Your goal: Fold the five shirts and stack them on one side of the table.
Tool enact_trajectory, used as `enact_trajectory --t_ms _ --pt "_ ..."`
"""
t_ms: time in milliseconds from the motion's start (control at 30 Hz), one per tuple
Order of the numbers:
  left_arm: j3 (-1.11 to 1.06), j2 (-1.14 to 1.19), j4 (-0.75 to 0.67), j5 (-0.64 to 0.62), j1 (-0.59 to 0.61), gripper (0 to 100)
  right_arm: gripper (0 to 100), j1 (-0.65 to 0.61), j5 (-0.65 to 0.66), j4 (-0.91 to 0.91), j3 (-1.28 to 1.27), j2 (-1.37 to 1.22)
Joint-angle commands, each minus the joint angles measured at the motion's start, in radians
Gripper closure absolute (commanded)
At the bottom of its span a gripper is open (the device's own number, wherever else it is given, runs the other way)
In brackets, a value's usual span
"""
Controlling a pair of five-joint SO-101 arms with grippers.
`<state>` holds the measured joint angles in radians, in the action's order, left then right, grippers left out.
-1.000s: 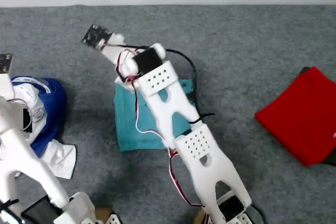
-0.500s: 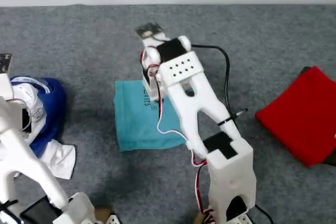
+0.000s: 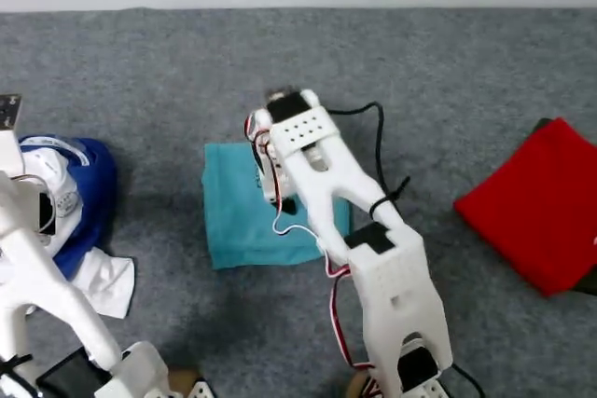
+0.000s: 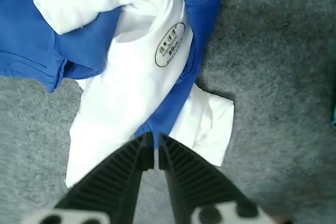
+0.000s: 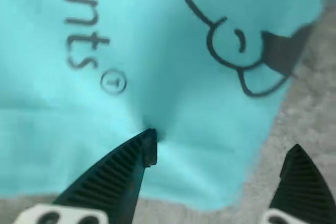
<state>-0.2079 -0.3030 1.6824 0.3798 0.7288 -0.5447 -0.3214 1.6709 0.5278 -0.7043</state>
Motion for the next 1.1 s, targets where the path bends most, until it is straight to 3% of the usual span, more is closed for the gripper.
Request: enact_trajectory --t_ms 0,267,400,533,800,967,1067 --pt "0.007 -0.034 -0.031 0.025 -0.002 96 62.6 0.01 -0.014 -0.056 0.005 -0.042" --pt "0.007 -0.034 -0.031 0.025 -0.002 96 65.0 0.015 -0.009 -0.097 0.006 -0.18" --pt "0.007 -0.032 -0.041 0.025 -0.002 96 83.5 0.016 0.011 -0.076 0.051 -0.193" --pt "0.005 -0.034 -0.044 0.025 -0.002 96 99.3 0.016 0.135 -0.062 0.072 -0.213" --pt "0.005 -0.034 -0.041 0.023 -0.002 96 98.7 0.102 0.195 0.124 0.207 -0.183" --pt "0.007 -0.034 -0.037 0.023 -0.005 96 98.8 0.182 0.373 0.125 0.218 -0.048" --pt "0.007 -0.034 -0.037 0.021 -0.006 96 98.8 0.246 0.575 0.102 0.224 0.013"
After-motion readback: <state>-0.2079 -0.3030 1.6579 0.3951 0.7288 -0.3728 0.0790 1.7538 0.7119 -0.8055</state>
